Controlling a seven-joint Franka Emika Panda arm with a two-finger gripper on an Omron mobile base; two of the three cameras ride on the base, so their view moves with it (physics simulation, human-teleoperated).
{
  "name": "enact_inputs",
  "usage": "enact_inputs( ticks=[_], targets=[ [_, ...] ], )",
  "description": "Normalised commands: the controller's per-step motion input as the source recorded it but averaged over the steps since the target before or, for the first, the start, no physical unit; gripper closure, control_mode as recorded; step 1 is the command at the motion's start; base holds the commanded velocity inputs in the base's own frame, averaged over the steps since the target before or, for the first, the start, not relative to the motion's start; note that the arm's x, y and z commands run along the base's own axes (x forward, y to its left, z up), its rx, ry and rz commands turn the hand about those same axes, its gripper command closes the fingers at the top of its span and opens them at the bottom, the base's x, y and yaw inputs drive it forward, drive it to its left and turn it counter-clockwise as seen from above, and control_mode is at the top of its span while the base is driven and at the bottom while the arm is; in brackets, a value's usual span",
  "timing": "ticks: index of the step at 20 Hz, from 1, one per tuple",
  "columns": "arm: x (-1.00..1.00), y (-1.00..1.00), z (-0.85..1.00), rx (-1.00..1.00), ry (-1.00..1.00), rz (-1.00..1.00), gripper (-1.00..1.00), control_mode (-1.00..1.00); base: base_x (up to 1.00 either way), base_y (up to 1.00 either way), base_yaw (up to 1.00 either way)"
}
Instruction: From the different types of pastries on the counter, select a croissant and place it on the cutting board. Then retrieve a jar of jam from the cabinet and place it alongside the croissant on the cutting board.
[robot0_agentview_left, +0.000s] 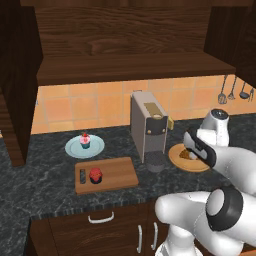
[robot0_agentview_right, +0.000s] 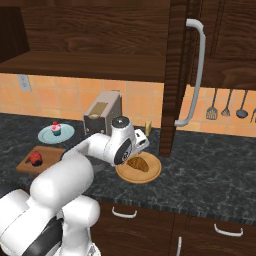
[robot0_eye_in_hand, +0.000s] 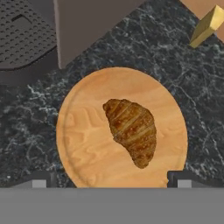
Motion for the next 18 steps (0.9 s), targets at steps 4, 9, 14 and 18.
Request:
enact_inputs(
  ticks=[4, 9, 14, 18],
  targets=[
    [0.56, -0.25, -0.03, 0.00, 0.06, 0.18, -1.00, -1.00, 0.00, 0.00, 0.00],
    [0.11, 0.00, 0.00, 0.00, 0.00, 0.01, -1.00, -1.00, 0.00, 0.00, 0.00],
    [0.02, -0.01, -0.09, -0.02, 0.01, 0.00, -1.00, -1.00, 0.00, 0.00, 0.00],
    [0.00, 0.00, -0.40, -0.01, 0.07, 0.00, -1.00, -1.00, 0.00, 0.00, 0.00]
  ],
)
